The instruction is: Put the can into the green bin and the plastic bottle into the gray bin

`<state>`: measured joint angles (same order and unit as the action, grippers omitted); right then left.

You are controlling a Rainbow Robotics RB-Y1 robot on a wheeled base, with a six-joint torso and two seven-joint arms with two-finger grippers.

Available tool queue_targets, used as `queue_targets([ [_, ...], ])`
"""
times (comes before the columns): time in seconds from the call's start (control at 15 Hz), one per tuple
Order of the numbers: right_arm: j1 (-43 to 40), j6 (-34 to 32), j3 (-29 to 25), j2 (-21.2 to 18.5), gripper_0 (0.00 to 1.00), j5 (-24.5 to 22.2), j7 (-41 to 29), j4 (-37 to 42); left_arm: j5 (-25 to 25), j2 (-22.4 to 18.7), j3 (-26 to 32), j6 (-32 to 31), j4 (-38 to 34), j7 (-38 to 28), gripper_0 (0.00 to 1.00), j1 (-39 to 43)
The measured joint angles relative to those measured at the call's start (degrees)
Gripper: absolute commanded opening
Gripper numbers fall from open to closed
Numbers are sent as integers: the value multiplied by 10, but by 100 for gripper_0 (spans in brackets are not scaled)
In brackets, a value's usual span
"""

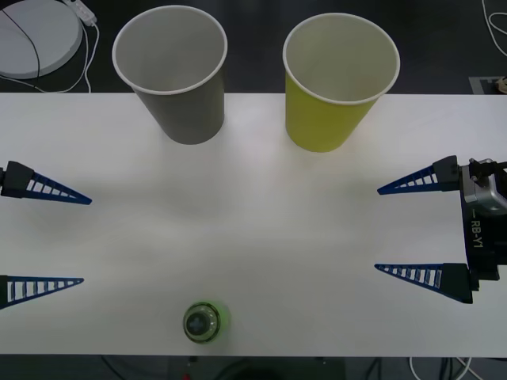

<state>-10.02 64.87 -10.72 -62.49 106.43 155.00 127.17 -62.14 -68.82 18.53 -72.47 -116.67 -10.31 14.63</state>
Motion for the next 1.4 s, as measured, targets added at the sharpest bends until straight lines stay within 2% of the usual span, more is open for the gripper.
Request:
queue_targets([
  [0.2,0,0,0,0,100,0,0,0,31,0,-1,0,30,89,100,32],
  [0.67,0,0,0,0,100,0,0,0,57,12,-1,3,45,195,100,104],
  [1.0,0,0,0,0,100,0,0,0,58,64,-24,3,56,220,100,104],
  [1.2,0,0,0,0,100,0,0,0,37,100,-41,3,59,226,100,93],
  [1.4,0,0,0,0,100,0,0,0,36,119,-73,5,66,231,100,84],
])
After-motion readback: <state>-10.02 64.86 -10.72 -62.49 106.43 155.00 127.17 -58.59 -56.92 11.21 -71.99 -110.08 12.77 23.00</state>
